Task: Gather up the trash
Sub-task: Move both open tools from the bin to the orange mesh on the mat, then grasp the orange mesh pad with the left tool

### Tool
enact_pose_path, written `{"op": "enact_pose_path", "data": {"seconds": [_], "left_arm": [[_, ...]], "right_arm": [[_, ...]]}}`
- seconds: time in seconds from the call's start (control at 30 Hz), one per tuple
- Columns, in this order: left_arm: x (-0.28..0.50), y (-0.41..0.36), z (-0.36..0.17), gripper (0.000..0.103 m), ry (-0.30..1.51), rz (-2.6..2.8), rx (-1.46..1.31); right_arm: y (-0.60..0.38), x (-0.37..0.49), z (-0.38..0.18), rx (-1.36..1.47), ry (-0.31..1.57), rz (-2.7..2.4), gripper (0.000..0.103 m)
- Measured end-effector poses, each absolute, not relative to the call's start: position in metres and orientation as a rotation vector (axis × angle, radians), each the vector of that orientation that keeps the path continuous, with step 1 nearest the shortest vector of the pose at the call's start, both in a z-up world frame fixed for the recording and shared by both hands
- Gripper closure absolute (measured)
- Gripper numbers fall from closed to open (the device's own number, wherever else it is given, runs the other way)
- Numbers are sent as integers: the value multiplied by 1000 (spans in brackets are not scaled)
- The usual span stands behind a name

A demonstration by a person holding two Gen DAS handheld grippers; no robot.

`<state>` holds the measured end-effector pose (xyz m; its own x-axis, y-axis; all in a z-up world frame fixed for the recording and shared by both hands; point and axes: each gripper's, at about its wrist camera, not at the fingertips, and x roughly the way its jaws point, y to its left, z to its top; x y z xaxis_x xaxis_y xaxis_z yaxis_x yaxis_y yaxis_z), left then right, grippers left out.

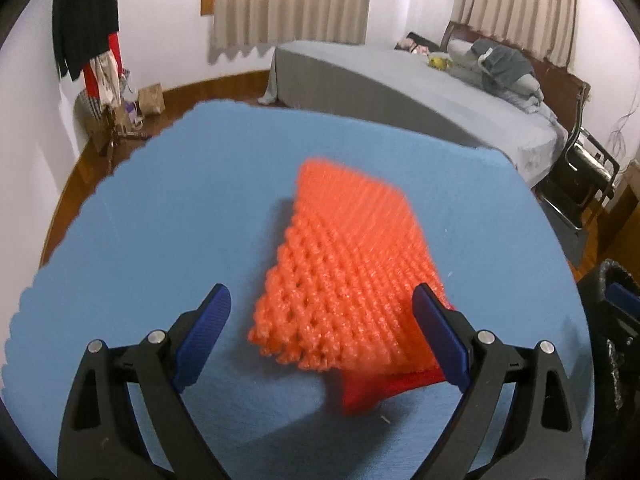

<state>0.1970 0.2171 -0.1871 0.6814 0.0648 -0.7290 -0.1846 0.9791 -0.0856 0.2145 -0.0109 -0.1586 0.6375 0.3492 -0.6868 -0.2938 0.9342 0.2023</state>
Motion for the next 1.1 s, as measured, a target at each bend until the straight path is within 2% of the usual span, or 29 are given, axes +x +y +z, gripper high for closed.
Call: {"op": "enact_pose_path", "data": {"seconds": [0.13, 0.23, 0.43, 0.5, 0.57, 0.6, 0.67, 1.1], "left_arm": [[196, 220, -197, 14, 827, 127, -179], [192, 223, -197, 24, 816, 135, -195], [179, 221, -184, 35, 760, 150, -184], [177, 221, -180, 48, 749, 148, -190], [177, 221, -177, 69, 745, 137, -201], [177, 222, -176, 73, 746, 129, -209], [178, 221, -176, 89, 750, 109, -218], [148, 227, -147, 91, 640, 140, -242]], "right_arm": [[-5, 214, -162, 62, 810, 376, 6], [-2, 213, -163, 56, 814, 379, 6], [0, 214, -166, 48, 822, 385, 6], [1, 213, -165, 48, 823, 387, 6], [3, 213, -164, 45, 821, 390, 6], [3, 213, -164, 45, 819, 392, 6], [6, 211, -163, 45, 815, 392, 6], [16, 204, -152, 49, 777, 411, 6]]}}
